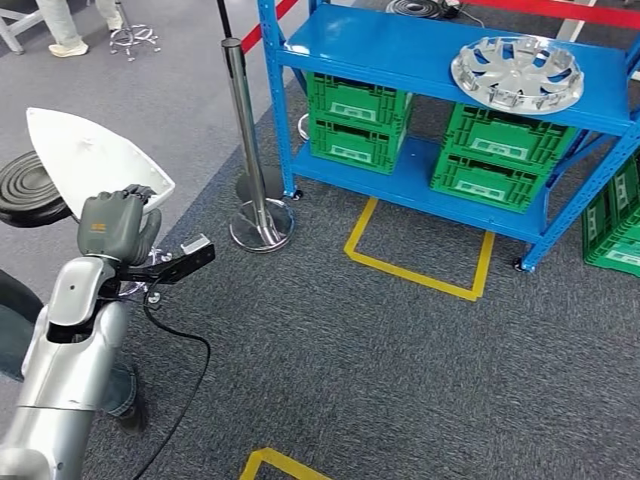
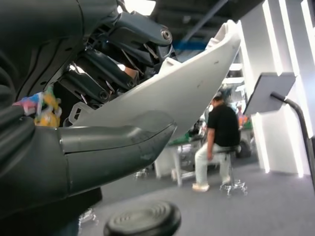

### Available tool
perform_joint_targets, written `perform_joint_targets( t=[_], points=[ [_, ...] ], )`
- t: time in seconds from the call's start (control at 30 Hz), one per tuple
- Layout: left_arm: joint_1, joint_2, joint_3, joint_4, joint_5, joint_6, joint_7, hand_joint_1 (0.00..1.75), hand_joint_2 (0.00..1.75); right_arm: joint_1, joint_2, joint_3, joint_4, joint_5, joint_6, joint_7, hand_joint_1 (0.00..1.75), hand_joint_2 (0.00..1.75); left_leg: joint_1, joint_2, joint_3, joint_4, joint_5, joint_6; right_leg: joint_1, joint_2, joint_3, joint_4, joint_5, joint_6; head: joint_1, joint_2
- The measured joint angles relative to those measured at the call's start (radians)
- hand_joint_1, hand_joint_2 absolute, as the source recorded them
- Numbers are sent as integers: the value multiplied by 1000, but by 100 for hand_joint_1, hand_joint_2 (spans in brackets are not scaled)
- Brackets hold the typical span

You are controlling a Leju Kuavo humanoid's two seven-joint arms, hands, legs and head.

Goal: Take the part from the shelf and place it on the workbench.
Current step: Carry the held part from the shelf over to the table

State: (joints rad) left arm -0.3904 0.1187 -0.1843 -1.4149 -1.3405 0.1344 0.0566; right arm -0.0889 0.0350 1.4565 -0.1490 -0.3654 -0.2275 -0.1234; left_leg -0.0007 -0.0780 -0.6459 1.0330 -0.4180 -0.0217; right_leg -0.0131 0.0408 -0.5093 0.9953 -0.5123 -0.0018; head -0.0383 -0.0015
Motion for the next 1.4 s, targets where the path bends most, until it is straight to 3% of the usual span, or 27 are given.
perform_joint_targets(
  t=[0.07,0.13,0.17,0.2,0.23,0.3,0.37,0.43,0.47,0.53,0.6,0.63,0.67,0.7,0.73,0.8,0.87,0.9,0.97,1.03,1.1,1.17,1.2,1.27,1.3,1.37,1.4],
  points=[
    [-1,2,0,-1,0,-1,-2,175,175,3,-2,0,-1,0,0,-1,0,0,1,52,-50,109,-58,-11,0,-29,2,-2,1,-5,-5,0],
    [2,2,0,-1,0,-2,-2,175,175,5,-5,0,-1,-1,1,-2,0,0,8,68,-103,226,-99,-18,2,-58,2,-2,-1,-7,-6,0],
    [4,2,0,-1,0,-2,-2,175,175,6,-6,0,-1,-1,1,-3,0,0,11,71,-110,245,-96,-20,2,-72,2,-1,-1,-7,-6,0],
    [5,3,0,-1,0,-2,-2,175,175,6,-7,0,-1,-2,1,-4,0,0,12,75,-97,224,-76,-20,2,-86,4,-1,-3,-7,-6,0],
    [5,5,1,-1,0,-2,-2,175,175,6,-8,0,-1,-2,1,-5,0,0,12,85,-65,168,-43,-19,2,-98,7,-1,-5,-5,-6,0],
    [2,8,3,-1,0,-2,-2,175,175,7,-9,0,-1,-3,2,-5,0,0,4,129,7,38,1,-10,6,-121,12,-1,-11,1,-7,0],
    [-2,12,7,-1,0,-2,-3,175,175,9,-11,0,-1,-6,3,-5,0,0,-6,159,36,-21,3,8,13,-141,14,-2,-16,9,-6,0],
    [-1,17,12,-2,1,-2,-5,175,175,9,-13,0,-1,-9,6,-6,0,0,-8,142,34,-26,1,25,17,-163,18,-5,-21,18,-4,0],
    [0,19,15,-2,2,-1,-6,175,175,9,-14,0,-1,-10,7,-6,0,0,-6,131,33,-29,3,31,17,-157,19,-2,-28,23,-3,0],
    [-1,21,17,-4,2,-1,-7,175,175,8,-15,0,-1,-9,4,-6,0,0,0,108,34,-35,7,44,14,-107,-8,56,-67,31,1,0],
    [-1,21,17,-5,2,-2,-8,175,175,5,-16,0,-1,-5,-3,-8,0,0,-1,84,31,-36,8,51,13,-53,-70,191,-130,32,4,0],
    [1,21,17,-5,2,-2,-8,175,175,4,-16,0,-1,-4,-10,-7,0,0,-2,70,30,-36,9,53,14,-44,-100,252,-150,32,4,0],
    [3,22,17,-5,2,-2,-8,175,175,4,-16,0,-1,-4,-17,-6,0,0,-3,56,30,-35,9,53,15,-41,-117,285,-151,31,4,0],
    [5,23,17,-5,2,-2,-8,175,175,4,-18,0,-1,-5,-26,-4,0,0,-4,39,30,-35,9,53,15,-40,-117,279,-132,29,4,0],
    [7,24,17,-5,2,-2,-8,175,175,7,-20,0,-1,-8,-37,0,0,0,-5,23,31,-34,10,53,15,-35,-101,235,-95,26,4,0],
    [10,28,18,-6,2,-1,-9,175,175,20,-27,-1,-1,-21,-57,4,0,0,-6,-9,29,-30,12,49,10,8,-52,106,-21,20,4,0],
    [19,38,23,-10,4,1,-8,175,175,37,-34,-3,0,-45,-77,-1,0,0,-6,-35,18,-25,17,40,5,46,-19,27,-3,18,2,0],
    [27,45,29,-14,6,3,-6,175,175,44,-37,-5,1,-60,-88,-6,0,0,-6,-46,11,-24,22,33,4,47,-14,18,-8,17,2,0],
    [54,64,47,-26,9,7,-3,175,175,53,-41,-9,4,-92,-112,-20,0,0,-5,-57,3,-23,26,21,2,26,-7,10,-8,8,1,0],
    [75,81,65,-37,11,10,-2,175,175,63,-42,-13,12,-116,-134,-31,0,0,-8,-15,-18,21,-3,10,-2,-3,1,2,-4,-2,-9,0],
    [86,90,75,-43,12,11,0,175,175,71,-43,-17,20,-126,-145,-37,0,0,-5,45,-75,138,-62,-2,0,-36,4,0,-6,-8,-19,0],
    [102,93,82,-45,13,12,3,175,175,75,-42,-21,27,-131,-149,-43,0,0,3,68,-126,242,-95,-10,1,-69,6,0,-10,-9,-20,0],
    [112,96,86,-48,13,12,5,175,175,78,-41,-24,32,-135,-154,-48,0,0,6,73,-128,249,-87,-12,1,-85,8,0,-13,-8,-20,0],
    [131,104,98,-58,16,14,9,175,175,85,-37,-34,46,-142,-177,-60,0,0,9,90,-72,154,-28,-11,1,-114,16,0,-20,-4,-20,0],
    [139,109,105,-66,17,17,12,175,175,90,-35,-39,52,-145,-201,-63,0,0,4,115,-33,88,-5,-8,3,-127,20,0,-25,0,-20,0],
    [156,118,121,-83,20,24,15,175,175,100,-32,-52,64,-149,-286,-54,0,0,-8,156,16,-1,9,7,9,-150,28,1,-36,12,-19,0],
    [167,121,129,-91,21,27,17,175,175,102,-35,-59,72,-150,-338,-35,0,0,-14,163,20,-13,1,15,11,-161,31,0,-40,18,-19,0]
  ],
)
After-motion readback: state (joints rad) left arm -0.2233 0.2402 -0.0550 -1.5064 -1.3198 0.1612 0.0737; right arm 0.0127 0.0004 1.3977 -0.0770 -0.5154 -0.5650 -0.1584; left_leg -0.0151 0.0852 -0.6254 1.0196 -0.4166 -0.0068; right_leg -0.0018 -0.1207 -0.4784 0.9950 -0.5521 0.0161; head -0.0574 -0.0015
